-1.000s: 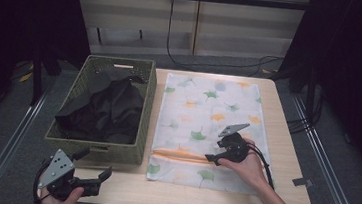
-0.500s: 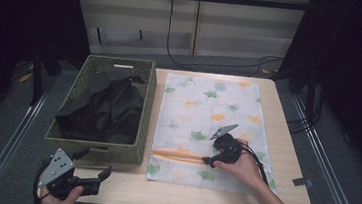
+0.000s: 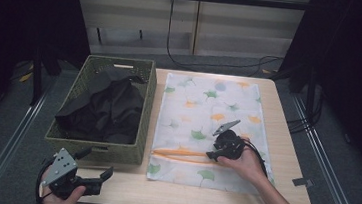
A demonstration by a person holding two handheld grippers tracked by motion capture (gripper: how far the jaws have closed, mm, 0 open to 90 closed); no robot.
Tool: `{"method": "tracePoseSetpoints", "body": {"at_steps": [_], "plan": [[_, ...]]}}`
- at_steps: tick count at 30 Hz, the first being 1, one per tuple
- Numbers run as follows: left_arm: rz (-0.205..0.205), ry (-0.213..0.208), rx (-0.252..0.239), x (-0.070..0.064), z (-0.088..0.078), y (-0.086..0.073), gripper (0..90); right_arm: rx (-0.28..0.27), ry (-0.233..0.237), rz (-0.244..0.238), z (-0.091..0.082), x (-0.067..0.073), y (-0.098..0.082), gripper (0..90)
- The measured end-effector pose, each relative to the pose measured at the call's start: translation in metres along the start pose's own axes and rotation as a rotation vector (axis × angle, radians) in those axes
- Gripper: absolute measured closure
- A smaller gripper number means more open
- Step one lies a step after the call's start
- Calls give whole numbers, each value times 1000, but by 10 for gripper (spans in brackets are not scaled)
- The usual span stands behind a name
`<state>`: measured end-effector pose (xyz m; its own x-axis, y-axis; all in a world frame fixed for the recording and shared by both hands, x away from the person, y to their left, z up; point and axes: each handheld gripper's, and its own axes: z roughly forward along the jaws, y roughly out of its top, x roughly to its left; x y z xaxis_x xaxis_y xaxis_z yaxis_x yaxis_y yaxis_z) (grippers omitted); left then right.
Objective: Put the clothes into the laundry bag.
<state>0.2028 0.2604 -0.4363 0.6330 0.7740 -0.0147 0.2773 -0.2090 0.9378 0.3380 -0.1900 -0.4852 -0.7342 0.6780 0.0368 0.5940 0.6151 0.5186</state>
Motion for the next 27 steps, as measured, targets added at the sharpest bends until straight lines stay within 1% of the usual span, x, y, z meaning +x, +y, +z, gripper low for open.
{"method": "tracePoseSetpoints", "body": {"at_steps": [4,5,6,8,9,10,11,12,13,14,17,18,19,20,21,22,23,25,26,27], "plan": [[-1,3,7,0,1,0,53,-13,-6,3,0,-1,-1,578],[3,-1,8,1,1,0,53,-16,-8,10,0,-2,-1,602],[-1,-8,2,1,1,0,53,-19,-5,4,-1,-4,-2,634],[2,-3,8,0,1,0,53,-21,-9,27,-1,-7,-3,695],[4,1,7,0,0,0,53,-30,-7,24,-1,-9,-3,729],[3,2,9,0,0,0,53,-33,-12,32,-1,-10,-4,749],[3,3,12,0,0,0,53,-36,-9,26,-1,-11,-4,760],[-2,-2,5,0,1,0,53,-35,-10,33,-1,-11,-4,774],[-2,2,9,0,1,0,53,-41,-13,29,-1,-11,-5,788],[-3,2,9,0,0,0,53,-49,-16,28,-1,-11,-5,791],[-2,-3,3,0,0,0,53,-49,-31,30,-1,-10,-5,799],[-2,-3,3,0,0,0,53,-52,-34,26,0,-10,-5,823],[-2,-3,3,0,0,0,53,-54,-25,31,0,-9,-5,853],[-2,-3,4,0,0,0,53,-60,-23,25,0,-10,-5,886],[-3,-4,4,0,0,0,53,-59,-27,26,0,-10,-5,894],[-4,-12,1,1,0,0,53,-58,-19,30,0,-11,-5,898],[1,-5,3,0,-1,0,53,-55,-14,44,0,-11,-5,899],[-4,-6,3,0,0,0,52,-64,-10,48,0,-13,-5,900],[-2,-6,4,1,0,0,53,-69,-5,69,-2,-14,-5,900],[-2,-6,6,1,0,0,53,-86,3,78,-4,-16,-6,900]]}}
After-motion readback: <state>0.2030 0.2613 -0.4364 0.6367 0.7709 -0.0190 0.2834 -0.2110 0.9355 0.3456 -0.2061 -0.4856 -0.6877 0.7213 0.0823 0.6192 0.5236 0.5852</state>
